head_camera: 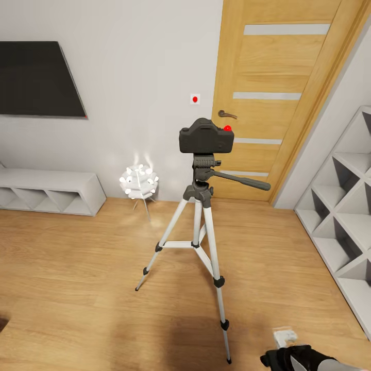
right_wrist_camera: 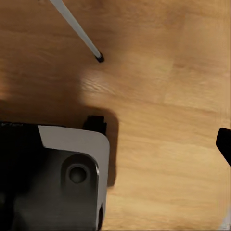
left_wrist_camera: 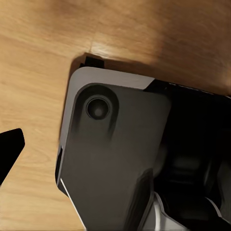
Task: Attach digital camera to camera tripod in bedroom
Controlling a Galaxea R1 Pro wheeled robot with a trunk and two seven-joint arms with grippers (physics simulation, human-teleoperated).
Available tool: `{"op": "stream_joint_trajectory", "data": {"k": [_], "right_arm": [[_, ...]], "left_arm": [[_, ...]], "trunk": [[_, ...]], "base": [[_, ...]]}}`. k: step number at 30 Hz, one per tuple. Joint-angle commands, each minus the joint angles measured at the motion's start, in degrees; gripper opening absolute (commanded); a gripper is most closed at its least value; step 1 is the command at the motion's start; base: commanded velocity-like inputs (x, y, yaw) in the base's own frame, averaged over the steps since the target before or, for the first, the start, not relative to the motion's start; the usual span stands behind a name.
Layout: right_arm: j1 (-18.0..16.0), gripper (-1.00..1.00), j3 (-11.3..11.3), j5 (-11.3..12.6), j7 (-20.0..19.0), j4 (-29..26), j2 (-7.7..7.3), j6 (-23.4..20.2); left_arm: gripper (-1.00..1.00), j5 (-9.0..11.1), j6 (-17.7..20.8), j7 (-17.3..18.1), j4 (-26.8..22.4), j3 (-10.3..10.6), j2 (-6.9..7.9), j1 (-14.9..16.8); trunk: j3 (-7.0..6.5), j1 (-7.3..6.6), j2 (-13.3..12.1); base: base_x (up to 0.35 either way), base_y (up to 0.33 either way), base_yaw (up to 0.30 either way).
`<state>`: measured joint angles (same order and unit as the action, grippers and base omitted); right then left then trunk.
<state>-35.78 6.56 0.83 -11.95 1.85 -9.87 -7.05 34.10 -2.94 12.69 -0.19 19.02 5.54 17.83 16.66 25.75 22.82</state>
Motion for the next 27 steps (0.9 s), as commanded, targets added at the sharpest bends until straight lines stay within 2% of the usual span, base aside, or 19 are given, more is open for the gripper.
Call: {"op": "stream_joint_trajectory", "data": {"k": [1,5,9,10,19,27], "right_arm": [[0.85,1.00,0.39,0.98,-0.07,0.08,0.00,0.27],[4.31,1.00,0.38,3.81,0.49,0.10,0.00,2.20],[7.71,1.00,0.38,5.36,1.45,0.13,-0.01,4.73],[9.56,1.00,0.38,5.76,2.04,0.12,0.02,6.17],[18.51,1.00,0.35,6.47,3.74,0.16,0.56,11.80],[22.84,1.00,0.30,7.61,3.99,0.17,1.08,13.44]], "left_arm": [[1.00,0.46,-0.19,0.23,0.09,0.48,-0.02,-0.17],[1.00,0.45,-0.19,0.23,0.09,0.49,-0.06,-1.01],[1.00,0.45,-0.18,0.23,0.10,0.49,-0.12,-1.65],[1.00,0.45,-0.17,0.23,0.10,0.49,-0.16,-1.95],[1.00,0.39,-0.14,0.21,0.10,0.49,-0.91,-3.42],[1.00,0.17,-0.14,0.19,0.10,0.49,-1.18,-3.92]], "trunk": [[0.09,0.03,0.10],[0.09,0.03,0.10],[0.09,0.03,0.10],[0.09,0.03,0.10],[0.09,0.03,0.10],[0.09,0.03,0.10]], "base": [[0.000,0.000,0.000],[0.000,0.000,0.000],[0.000,0.000,0.000],[0.000,0.000,0.000],[0.000,0.000,0.000],[0.000,0.000,0.000]]}}
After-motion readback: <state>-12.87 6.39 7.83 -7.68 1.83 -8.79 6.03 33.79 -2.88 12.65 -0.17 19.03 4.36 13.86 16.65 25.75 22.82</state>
